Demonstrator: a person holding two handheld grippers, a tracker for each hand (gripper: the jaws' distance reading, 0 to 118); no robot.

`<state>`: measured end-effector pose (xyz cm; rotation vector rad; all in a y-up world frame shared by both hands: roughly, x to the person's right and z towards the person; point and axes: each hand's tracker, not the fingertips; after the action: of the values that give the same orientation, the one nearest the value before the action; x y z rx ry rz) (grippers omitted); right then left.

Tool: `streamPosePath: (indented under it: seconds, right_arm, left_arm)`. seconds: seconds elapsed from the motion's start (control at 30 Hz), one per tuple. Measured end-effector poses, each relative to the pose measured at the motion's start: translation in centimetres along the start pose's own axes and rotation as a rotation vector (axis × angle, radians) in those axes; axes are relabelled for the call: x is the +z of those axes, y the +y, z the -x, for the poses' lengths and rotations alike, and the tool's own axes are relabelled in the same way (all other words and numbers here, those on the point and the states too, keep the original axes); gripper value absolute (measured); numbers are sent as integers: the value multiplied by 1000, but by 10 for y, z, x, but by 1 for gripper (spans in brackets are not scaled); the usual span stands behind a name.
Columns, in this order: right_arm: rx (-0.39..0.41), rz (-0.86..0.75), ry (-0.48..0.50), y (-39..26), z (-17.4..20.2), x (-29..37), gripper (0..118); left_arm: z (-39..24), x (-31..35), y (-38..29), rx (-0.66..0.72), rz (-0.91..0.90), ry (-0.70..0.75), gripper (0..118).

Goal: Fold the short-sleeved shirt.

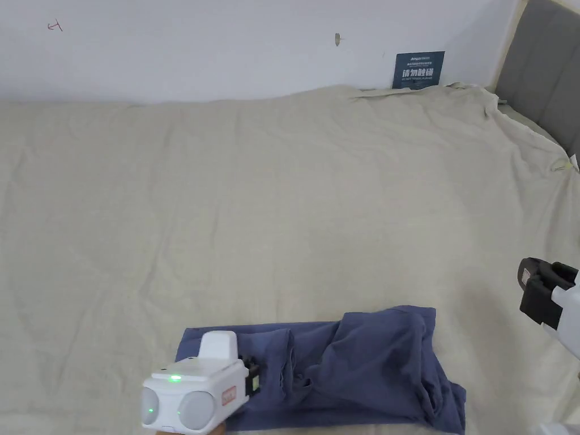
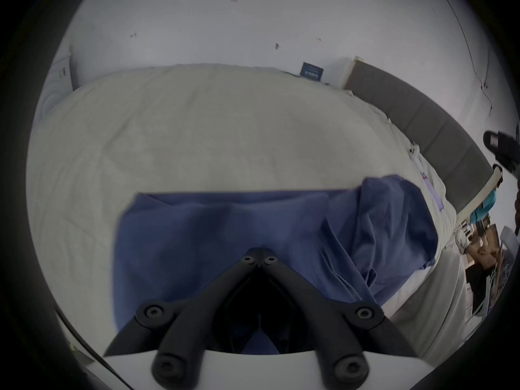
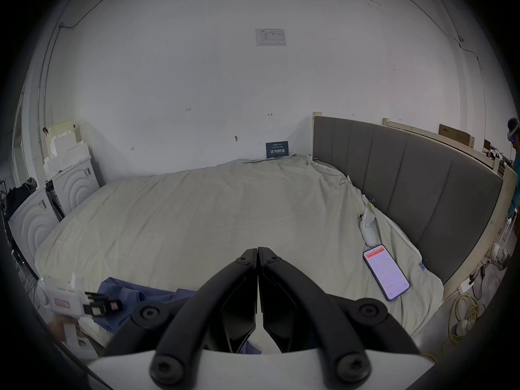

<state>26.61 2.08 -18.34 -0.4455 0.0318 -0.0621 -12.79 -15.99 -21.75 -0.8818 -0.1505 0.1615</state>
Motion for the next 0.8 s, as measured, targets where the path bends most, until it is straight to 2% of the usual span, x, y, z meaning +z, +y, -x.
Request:
streamPosePath:
  seconds: [0.37,0.57,0.7,0.8]
  right_arm:
    - [-17,3,-16,0,-8,2,0]
    - [-17,0,-20,1,-8,2,0]
    - [-12,-2,-16,3,-5,3,0]
    - [-9,-1,-9,3,-2,0,0]
  left_arm:
    - [-55,-13,-16,-112,-38,5,0]
    - [-49,-6,-3,-42,-37,-82,0]
    - [-27,28,24,54,-61,-190,0]
    - [-4,49,49,74,-45,-209,0]
